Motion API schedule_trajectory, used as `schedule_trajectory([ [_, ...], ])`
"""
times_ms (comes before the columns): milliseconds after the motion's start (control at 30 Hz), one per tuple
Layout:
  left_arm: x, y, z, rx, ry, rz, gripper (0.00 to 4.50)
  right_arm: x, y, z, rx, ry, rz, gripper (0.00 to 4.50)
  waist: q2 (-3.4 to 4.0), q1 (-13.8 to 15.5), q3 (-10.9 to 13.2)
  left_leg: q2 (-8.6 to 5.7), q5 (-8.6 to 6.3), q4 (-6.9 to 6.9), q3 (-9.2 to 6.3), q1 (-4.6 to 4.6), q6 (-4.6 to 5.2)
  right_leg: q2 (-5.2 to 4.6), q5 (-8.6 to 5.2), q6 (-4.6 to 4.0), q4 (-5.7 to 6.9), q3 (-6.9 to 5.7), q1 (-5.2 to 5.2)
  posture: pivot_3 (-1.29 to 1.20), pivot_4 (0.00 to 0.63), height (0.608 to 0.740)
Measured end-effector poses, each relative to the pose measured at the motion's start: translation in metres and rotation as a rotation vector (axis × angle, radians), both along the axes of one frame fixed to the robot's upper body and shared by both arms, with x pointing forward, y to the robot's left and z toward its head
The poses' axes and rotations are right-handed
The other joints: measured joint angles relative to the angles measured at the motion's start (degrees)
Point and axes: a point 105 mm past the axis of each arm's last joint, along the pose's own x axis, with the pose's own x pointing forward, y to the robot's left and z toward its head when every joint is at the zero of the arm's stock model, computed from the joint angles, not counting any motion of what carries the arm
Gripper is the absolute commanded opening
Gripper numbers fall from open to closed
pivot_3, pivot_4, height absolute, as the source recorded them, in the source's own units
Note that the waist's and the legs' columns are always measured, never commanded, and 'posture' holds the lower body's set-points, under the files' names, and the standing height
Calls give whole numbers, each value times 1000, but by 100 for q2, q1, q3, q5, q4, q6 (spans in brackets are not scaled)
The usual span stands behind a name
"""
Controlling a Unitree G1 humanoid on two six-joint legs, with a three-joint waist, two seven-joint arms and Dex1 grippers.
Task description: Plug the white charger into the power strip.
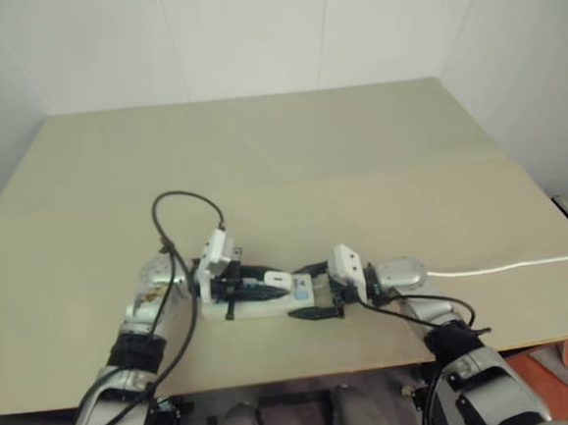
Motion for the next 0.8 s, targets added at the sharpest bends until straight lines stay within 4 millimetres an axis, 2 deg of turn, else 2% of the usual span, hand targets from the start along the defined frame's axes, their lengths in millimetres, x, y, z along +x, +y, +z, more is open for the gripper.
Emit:
schedule_trajectory([
  [333, 1, 5, -4, -1, -31, 24, 1007, 0, 1, -1, -2, 0, -5, 3421, 0, -13, -5, 2, 0, 0, 0, 6, 0, 1, -5, 9, 0, 0, 5, 0, 150, 740],
  [533, -4, 16, -12, 25, -19, 66, 1007, 1, 5, -2, -14, 3, 6, 3421, 0, -67, -10, 7, 0, -8, 1, 11, 0, 5, -4, 8, 0, 4, 4, 0, 150, 740],
  [800, -8, 20, -12, 56, -27, 79, 1007, 1, 9, -3, -21, 11, 20, 3421, -1, -77, -13, 4, 0, -77, 16, 71, 0, 18, -7, 11, -12, 49, 15, 0, 150, 740],
])
